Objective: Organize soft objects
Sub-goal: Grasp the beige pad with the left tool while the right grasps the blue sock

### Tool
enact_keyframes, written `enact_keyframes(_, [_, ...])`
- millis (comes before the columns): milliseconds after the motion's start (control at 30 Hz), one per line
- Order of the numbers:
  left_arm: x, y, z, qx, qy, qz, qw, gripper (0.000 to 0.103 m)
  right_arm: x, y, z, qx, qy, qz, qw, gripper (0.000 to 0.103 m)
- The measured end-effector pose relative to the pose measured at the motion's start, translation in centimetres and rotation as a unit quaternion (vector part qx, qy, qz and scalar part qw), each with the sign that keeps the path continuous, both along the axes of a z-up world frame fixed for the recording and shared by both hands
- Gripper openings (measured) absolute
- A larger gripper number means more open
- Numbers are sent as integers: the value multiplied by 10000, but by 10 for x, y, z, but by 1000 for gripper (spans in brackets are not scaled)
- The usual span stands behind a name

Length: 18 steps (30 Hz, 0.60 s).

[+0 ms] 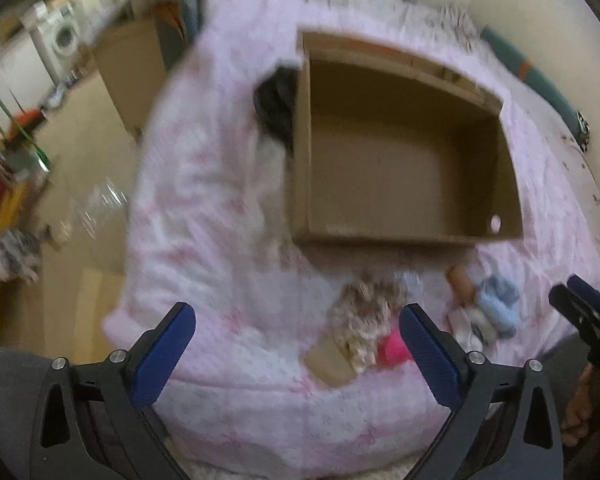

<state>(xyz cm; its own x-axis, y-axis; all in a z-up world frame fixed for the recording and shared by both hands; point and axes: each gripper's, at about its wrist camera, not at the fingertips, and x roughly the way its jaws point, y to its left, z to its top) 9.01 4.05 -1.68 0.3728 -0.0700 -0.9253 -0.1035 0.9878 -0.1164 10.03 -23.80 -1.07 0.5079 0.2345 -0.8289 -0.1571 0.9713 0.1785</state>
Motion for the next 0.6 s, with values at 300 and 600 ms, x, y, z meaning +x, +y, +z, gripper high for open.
enact_keyframes(300, [10,2,-98,-1080,1673,663,9777,54,18,-22,-32,282,399,-436,9979,103])
enact_keyframes(600, [6,-1,-109,-1390,1744,766,9718,11,18,-34,-34,524,398,-696,9954,103])
